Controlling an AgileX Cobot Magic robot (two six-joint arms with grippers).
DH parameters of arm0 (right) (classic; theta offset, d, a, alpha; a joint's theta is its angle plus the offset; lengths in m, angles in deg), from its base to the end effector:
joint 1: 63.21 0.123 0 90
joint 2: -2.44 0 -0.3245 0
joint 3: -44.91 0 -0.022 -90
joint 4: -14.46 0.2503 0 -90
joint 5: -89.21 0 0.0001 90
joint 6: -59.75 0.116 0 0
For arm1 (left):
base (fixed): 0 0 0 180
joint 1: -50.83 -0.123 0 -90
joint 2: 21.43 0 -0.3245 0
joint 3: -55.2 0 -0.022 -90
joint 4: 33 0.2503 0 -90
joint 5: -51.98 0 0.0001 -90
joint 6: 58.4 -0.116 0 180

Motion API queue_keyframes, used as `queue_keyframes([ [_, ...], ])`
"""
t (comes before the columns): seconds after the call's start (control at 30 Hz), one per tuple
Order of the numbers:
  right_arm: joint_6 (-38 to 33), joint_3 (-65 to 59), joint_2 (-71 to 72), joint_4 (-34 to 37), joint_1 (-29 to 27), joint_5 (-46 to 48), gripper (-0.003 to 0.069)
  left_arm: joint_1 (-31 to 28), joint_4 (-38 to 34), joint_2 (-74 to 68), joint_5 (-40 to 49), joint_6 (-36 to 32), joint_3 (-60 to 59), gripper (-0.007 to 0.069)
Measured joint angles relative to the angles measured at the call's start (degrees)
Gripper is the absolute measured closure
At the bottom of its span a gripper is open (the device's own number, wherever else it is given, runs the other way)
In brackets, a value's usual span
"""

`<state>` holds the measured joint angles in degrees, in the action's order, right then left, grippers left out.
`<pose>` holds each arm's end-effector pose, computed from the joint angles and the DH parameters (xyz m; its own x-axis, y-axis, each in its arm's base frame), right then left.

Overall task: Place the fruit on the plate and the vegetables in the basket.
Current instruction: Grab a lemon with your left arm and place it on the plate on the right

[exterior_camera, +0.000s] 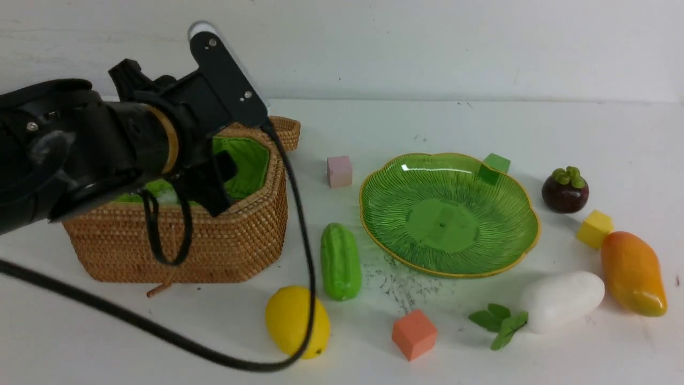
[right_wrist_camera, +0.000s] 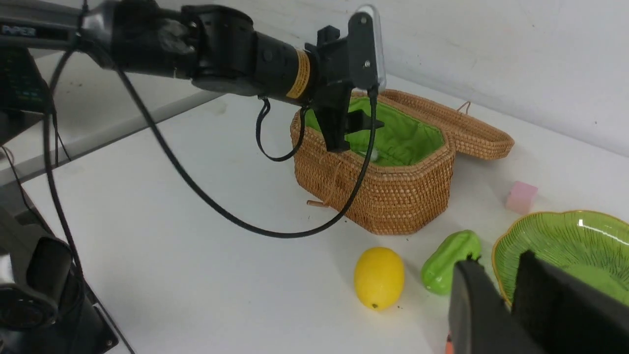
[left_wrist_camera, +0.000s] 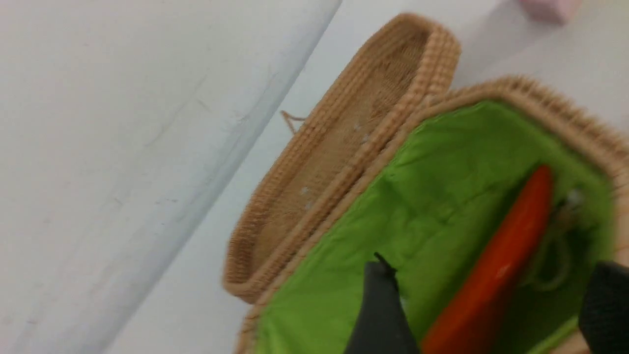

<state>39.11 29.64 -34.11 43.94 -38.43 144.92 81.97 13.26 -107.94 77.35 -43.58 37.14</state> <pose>0.0033 0.0535 0.4630 -0.1770 -0.1339 -0.9751 -0.7517 0.6579 0.0461 0.2932 -0.1351 0.3455 -0.2780 0.6987 -0.6592 0.4572 0.6998 0.5489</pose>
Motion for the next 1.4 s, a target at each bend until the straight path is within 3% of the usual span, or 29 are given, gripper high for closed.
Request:
queue_keyframes([
  [0.03,0.0,0.0,0.0,0.0,0.0,0.57,0.052,2.64,-3.76,1.18,2.55,2.58,0.0,0.0232],
  [0.07,0.0,0.0,0.0,0.0,0.0,0.85,0.052,3.7,-5.32,1.39,2.55,3.08,0.0,0.0232],
  [0.1,0.0,0.0,0.0,0.0,0.0,1.8,0.052,7.26,-11.09,2.64,7.49,7.02,0.06,0.0325],
  [0.2,0.0,0.0,0.0,0.0,0.0,3.41,0.052,12.27,-22.85,3.48,16.96,13.2,0.12,0.0491],
  [0.33,0.04,0.0,0.0,0.0,0.0,3.97,0.052,13.61,-34.38,1.85,23.26,15.1,0.12,0.0569],
  [0.47,0.04,0.0,0.0,0.0,0.0,3.92,0.0517,13.61,-37.47,-1.21,23.32,15.1,0.12,0.0498],
  [0.57,0.04,0.0,0.0,0.0,0.0,3.92,0.0517,13.61,-38.02,-3.68,22.1,15.94,0.12,0.0341],
  [0.73,-0.01,0.0,0.0,0.0,0.0,3.92,0.0517,13.61,-34.88,-7.26,16.48,25.52,0.12,0.0087],
  [0.83,-0.01,0.0,0.0,0.0,0.0,3.92,0.0514,13.61,-28.77,-9.67,12.87,34.64,0.17,-0.0013],
  [0.93,-0.01,0.0,0.0,-0.07,0.0,3.92,0.0512,13.61,-23.19,-12.12,11.1,40.68,0.17,-0.0036],
  [1.1,-0.01,0.0,0.0,-0.53,0.0,3.92,0.051,13.61,-16.75,-15.65,9.88,47.92,0.17,-0.0012],
  [1.4,-0.01,0.0,0.0,-0.64,0.0,4.02,0.051,13.61,-14.0,-21.16,7.82,50.98,0.45,0.0018],
])
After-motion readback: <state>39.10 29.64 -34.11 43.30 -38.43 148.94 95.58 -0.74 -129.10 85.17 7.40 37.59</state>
